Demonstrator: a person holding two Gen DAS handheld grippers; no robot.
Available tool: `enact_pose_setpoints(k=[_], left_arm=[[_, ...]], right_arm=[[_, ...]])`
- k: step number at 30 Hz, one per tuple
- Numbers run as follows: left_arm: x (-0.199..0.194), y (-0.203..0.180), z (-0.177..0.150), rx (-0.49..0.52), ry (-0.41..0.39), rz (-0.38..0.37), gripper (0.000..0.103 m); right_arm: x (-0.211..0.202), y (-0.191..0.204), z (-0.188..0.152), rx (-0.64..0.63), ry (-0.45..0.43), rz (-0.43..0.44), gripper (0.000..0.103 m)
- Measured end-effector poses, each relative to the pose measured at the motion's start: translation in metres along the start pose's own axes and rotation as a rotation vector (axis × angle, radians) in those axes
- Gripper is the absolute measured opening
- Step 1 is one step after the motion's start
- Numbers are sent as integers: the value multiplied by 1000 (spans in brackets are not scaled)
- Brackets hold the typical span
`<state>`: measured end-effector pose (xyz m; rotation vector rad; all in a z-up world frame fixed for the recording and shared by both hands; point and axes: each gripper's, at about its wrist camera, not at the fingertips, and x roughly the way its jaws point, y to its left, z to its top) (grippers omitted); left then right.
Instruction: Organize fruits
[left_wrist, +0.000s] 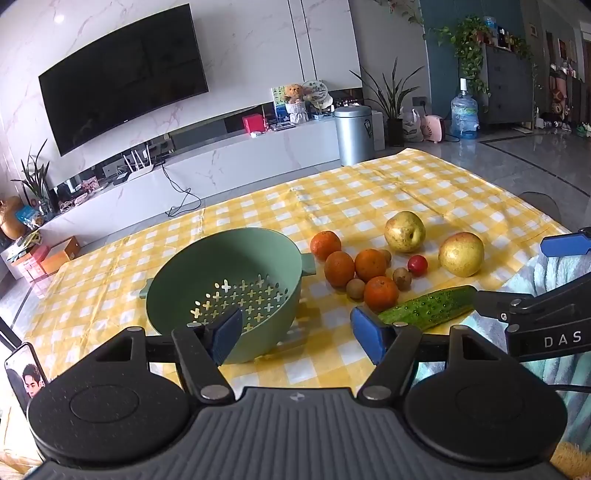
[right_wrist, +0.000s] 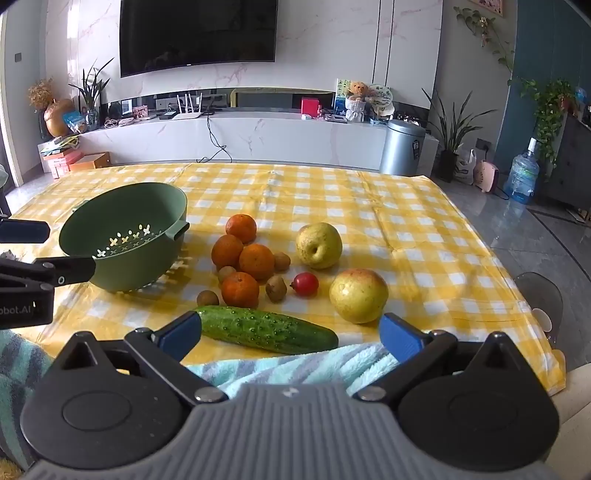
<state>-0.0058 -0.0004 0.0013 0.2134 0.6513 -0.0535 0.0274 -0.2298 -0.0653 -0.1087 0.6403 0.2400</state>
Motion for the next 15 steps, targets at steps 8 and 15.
enact_pose_setpoints(k=[8, 15], left_arm=[[3, -1, -1, -2, 8, -5, 80], [5, -4, -3, 1, 22, -8, 80]], right_arm=[[2, 1, 0, -5, 13, 1, 99], [2, 1, 0, -6, 14, 2, 99]])
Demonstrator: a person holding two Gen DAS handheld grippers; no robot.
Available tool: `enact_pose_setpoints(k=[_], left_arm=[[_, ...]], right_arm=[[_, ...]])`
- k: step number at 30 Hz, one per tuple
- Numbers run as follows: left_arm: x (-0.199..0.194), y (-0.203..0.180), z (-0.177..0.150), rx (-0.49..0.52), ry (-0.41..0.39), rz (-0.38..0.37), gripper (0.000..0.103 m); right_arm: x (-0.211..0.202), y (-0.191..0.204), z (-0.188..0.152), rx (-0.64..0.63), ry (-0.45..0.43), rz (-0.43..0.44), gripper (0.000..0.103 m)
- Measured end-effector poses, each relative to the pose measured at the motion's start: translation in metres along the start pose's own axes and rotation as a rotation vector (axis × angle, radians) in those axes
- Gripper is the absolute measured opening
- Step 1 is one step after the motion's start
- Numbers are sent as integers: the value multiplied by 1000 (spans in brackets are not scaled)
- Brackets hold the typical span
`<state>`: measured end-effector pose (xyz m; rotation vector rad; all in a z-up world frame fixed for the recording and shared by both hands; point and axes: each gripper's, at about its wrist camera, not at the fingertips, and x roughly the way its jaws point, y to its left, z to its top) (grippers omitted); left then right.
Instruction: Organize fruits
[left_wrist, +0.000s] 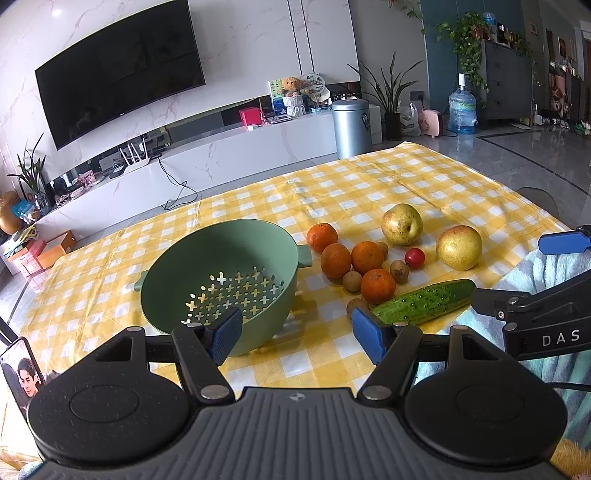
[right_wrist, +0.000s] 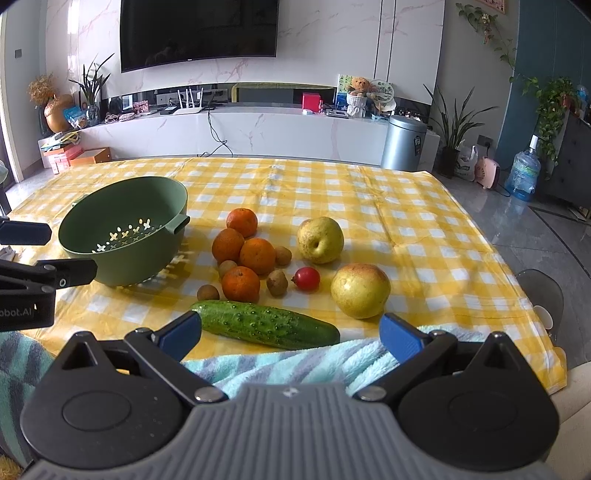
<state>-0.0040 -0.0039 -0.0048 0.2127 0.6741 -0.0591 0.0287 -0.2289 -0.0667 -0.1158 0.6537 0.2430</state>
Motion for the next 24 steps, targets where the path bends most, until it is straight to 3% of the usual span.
enact_pose_setpoints(k=[24], left_arm=[[0, -5, 0, 13, 16, -21, 80]], right_arm=[[1, 2, -1, -7, 5, 1, 99]])
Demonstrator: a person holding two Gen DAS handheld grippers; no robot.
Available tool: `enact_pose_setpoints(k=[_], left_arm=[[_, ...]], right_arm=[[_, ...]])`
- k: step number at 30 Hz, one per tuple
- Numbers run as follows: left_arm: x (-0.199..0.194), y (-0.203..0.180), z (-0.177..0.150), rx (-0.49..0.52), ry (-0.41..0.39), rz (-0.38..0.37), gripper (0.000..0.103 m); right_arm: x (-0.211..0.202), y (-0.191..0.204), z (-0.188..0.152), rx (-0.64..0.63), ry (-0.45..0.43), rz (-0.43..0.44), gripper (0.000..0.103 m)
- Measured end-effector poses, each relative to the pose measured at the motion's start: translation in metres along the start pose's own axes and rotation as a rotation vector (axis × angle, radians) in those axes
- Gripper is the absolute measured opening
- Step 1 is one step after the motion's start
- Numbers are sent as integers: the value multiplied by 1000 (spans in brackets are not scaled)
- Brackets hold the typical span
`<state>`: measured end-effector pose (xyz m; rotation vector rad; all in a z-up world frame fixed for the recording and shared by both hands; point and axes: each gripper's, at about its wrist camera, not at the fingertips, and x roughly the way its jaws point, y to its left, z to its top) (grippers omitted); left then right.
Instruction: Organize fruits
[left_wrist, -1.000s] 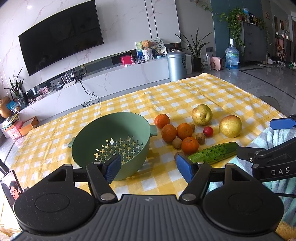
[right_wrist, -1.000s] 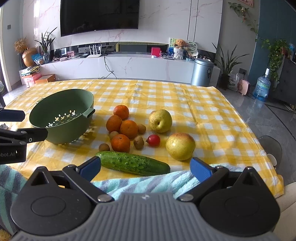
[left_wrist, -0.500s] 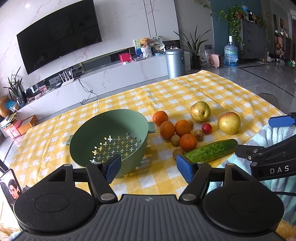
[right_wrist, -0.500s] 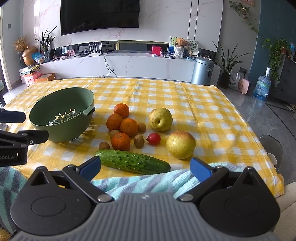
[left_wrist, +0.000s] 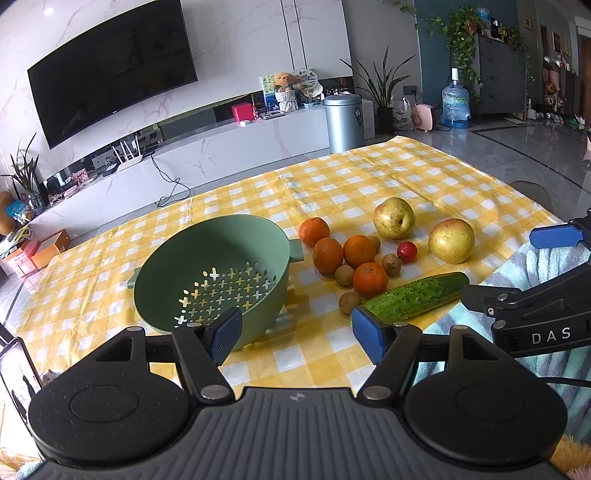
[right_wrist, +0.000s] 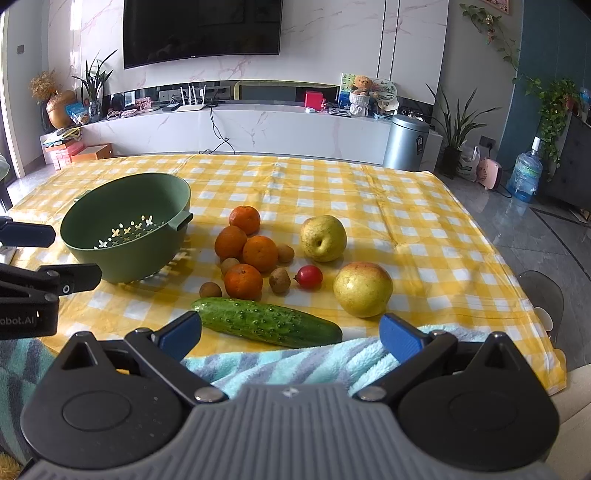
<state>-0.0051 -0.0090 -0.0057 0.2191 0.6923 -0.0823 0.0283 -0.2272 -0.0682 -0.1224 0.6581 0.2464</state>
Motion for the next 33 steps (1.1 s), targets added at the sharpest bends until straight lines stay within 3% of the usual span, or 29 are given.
enact_pose_setpoints(k=[33], left_arm=[[0, 3, -1, -6, 10, 0, 80]], right_arm=[[1, 3, 0, -6, 12, 6, 99]])
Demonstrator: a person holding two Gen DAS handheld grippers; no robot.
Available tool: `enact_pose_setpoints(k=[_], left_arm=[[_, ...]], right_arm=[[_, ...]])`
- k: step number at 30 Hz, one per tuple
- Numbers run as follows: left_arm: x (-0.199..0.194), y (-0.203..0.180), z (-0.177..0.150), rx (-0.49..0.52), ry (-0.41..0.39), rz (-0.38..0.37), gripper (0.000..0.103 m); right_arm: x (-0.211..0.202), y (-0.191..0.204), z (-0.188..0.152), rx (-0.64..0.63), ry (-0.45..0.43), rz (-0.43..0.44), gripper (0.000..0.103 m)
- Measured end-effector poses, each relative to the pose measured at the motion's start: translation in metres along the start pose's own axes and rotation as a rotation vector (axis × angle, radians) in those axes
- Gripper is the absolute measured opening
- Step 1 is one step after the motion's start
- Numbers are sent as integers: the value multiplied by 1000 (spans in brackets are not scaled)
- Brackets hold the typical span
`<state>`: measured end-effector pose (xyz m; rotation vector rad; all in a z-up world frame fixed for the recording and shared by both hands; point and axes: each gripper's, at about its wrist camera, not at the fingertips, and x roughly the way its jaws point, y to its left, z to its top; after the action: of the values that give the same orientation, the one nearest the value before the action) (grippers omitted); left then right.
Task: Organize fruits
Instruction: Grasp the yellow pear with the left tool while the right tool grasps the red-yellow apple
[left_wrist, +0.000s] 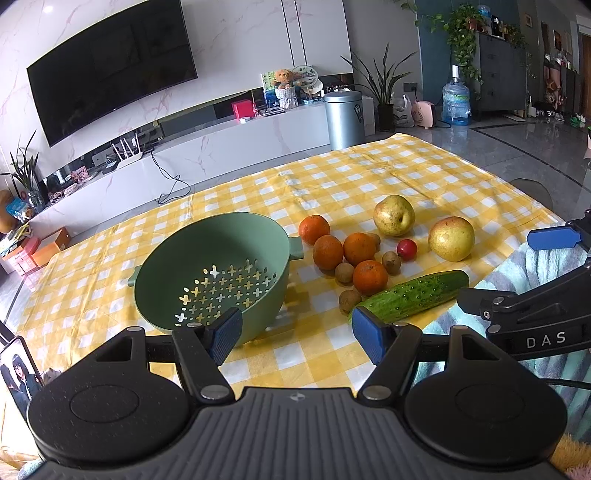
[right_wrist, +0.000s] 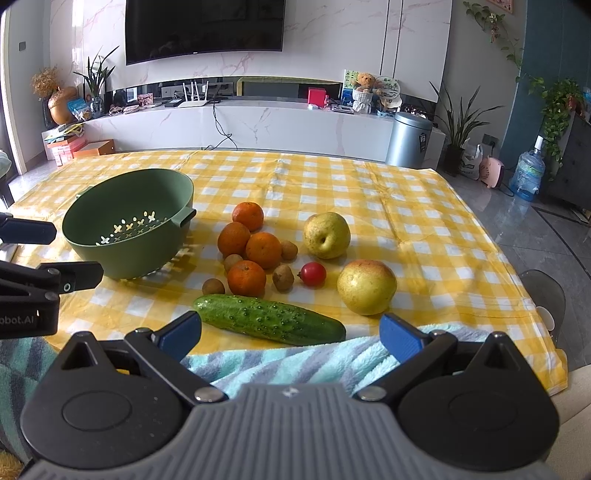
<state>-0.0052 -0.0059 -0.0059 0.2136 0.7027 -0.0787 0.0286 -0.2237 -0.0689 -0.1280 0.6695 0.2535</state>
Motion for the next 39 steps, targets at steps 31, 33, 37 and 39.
enact_pose_setpoints(k=[31, 33, 37, 39], left_arm=[[48, -18, 47, 19, -25, -271, 51], [57, -21, 53, 21, -15, -289, 51], [73, -29, 67, 46, 1, -336, 51], [82, -35, 72, 77, 5, -344, 51]], right_arm=[[50, -69, 36, 45, 73, 44, 86], [60, -76, 42, 15, 108, 47, 85], [77, -86, 54, -55, 159, 80, 84], [89, -90, 60, -99, 189, 89, 84]])
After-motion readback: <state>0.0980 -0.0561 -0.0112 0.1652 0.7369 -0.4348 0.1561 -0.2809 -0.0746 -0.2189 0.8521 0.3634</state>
